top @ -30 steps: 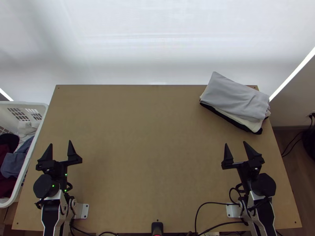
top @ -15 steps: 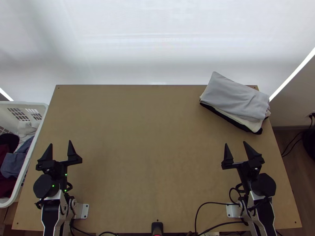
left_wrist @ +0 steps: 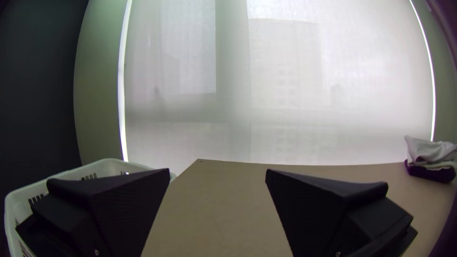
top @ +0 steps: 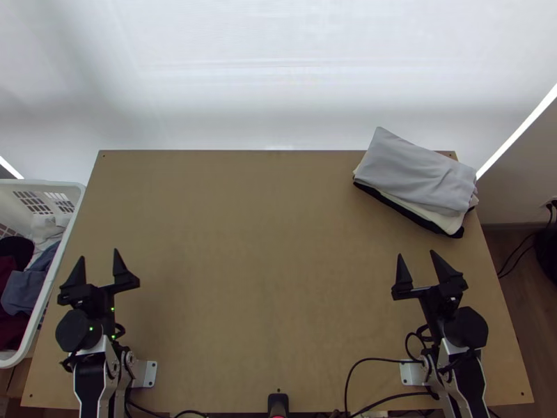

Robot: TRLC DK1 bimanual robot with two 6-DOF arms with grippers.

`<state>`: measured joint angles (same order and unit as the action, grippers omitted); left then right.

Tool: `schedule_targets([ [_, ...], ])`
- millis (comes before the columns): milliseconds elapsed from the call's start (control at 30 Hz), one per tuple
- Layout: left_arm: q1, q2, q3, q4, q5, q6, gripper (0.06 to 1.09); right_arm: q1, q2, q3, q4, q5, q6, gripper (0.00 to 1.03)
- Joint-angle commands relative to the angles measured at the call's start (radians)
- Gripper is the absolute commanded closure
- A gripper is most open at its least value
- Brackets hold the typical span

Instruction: Fold the t-shirt

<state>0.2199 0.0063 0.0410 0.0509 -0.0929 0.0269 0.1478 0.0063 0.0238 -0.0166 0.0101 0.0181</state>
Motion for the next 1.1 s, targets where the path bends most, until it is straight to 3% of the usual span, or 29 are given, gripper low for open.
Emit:
schedule_targets([
  [0,0.032,-0.008,0.011,-0.020,0.018,0.085,0.10,-0.001,-0.008,-0.015,0.003,0.005,-0.007,0.04],
  [267,0.114,0.118,0.278,-0.241,0.019,0.140,0.11,-0.001,-0.008,-0.015,0.003,0.005,-0.007,0.04],
  [467,0.262,0.478,0.528,-0.327,0.025,0.130,0.10,-0.001,-0.008,-0.015,0.003,0.005,-0.007,0.04],
  [733,0.549,0.917,0.810,-0.430,0.117,0.096,0.10,-0.001,-0.008,-0.015,0.003,0.005,-0.007,0.04],
  [1067,0.794,1.558,1.169,-0.609,0.117,0.077,0.10,-0.001,-0.008,-0.015,0.003,0.005,-0.007,0.04],
])
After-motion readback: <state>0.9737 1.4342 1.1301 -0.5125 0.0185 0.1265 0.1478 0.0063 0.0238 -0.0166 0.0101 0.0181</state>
